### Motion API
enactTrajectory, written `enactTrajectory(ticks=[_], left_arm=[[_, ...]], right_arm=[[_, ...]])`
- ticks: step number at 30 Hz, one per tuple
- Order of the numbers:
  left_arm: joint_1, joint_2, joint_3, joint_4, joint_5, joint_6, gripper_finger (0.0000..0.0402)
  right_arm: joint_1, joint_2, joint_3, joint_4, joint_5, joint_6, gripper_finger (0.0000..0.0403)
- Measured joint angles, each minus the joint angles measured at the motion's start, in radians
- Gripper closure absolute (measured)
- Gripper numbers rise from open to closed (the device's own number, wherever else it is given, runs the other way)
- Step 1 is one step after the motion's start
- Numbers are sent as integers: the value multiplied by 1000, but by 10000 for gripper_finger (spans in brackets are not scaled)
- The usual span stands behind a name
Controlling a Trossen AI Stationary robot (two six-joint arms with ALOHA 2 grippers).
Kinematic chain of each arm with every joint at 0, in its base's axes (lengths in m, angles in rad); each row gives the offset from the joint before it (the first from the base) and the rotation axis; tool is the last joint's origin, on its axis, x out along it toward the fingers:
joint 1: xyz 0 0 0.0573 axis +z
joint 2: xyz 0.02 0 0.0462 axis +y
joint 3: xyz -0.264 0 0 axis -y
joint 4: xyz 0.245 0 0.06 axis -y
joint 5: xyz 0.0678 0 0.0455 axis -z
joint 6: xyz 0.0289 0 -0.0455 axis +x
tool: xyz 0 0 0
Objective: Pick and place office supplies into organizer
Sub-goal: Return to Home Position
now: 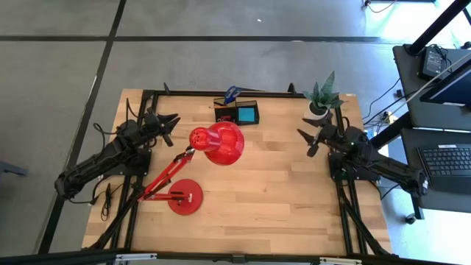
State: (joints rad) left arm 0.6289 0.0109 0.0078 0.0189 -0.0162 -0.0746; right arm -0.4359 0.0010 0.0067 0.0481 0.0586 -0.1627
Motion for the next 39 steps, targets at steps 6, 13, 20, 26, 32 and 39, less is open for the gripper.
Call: enactTrajectory(ticks=[6,13,20,26,32,39], left_arm=[[0,0,0,0,0,0,320],[0,0,0,0,0,0,320],[0,0,0,0,0,0,320],[0,0,0,0,0,0,320],[0,0,0,0,0,0,320],[0,0,0,0,0,0,320]], right_arm=[[-8,15,0,-14,0,1,166],[-8,15,0,-13,0,1,166],[-7,15,0,-13,0,1,166],[-7,15,0,-13,0,1,166],[-7,16,0,-13,0,1,166],[-7,16,0,-13,0,1,166]])
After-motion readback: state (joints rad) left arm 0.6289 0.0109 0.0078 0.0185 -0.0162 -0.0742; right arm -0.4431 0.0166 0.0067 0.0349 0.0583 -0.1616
